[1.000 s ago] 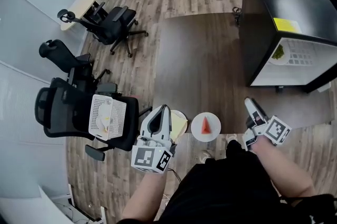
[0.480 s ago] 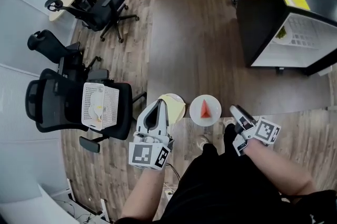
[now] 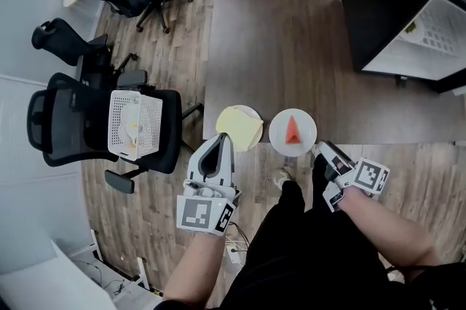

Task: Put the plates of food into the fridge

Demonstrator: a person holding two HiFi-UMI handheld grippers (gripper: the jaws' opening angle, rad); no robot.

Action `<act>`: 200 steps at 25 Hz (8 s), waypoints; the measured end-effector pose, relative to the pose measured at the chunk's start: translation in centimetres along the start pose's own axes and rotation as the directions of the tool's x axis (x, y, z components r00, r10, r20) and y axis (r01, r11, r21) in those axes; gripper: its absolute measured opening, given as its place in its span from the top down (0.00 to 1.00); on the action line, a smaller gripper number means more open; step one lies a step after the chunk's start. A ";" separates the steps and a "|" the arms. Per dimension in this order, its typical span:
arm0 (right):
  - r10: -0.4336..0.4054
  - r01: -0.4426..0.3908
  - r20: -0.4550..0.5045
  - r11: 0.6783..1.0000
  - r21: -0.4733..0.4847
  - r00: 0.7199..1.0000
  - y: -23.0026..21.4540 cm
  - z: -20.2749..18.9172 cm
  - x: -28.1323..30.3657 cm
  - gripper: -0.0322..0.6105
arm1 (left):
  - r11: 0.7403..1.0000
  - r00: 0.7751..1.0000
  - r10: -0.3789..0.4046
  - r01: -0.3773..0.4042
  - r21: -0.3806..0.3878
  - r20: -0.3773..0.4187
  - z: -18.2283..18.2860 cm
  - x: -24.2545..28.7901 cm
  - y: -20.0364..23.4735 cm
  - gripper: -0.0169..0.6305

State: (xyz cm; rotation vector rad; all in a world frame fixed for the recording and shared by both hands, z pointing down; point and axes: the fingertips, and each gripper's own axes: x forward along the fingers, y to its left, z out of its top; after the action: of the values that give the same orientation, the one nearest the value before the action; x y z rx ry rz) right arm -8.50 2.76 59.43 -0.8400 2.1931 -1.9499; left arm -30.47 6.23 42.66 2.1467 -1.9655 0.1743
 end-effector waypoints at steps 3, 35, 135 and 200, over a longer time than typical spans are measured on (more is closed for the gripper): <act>-0.195 0.192 -0.038 0.979 -0.065 0.980 -3.7 -1.1 -1.2 0.55 | 1.000 1.000 0.011 -0.011 0.003 0.002 -0.1 -0.2 0.8 0.97; -0.222 0.223 -0.037 0.975 0.022 0.974 -10.1 -8.2 4.8 0.72 | 0.998 0.993 0.049 -0.045 0.044 -0.103 -3.7 -3.7 5.0 0.97; 0.074 -0.185 0.630 0.976 0.112 0.773 0.8 41.0 -21.3 0.92 | 0.953 0.956 -0.264 0.238 0.185 0.130 14.9 22.8 -20.4 0.97; -0.126 0.169 0.395 0.983 -0.077 0.910 -0.3 38.8 -14.0 0.35 | 0.965 0.962 -0.248 0.236 0.114 0.113 15.0 21.9 -17.0 0.97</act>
State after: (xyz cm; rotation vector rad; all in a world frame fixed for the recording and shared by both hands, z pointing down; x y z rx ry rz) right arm 19.54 -25.47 48.61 -1.3177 2.0585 -1.5531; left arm -12.49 -17.30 31.88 2.4969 -1.7688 0.0984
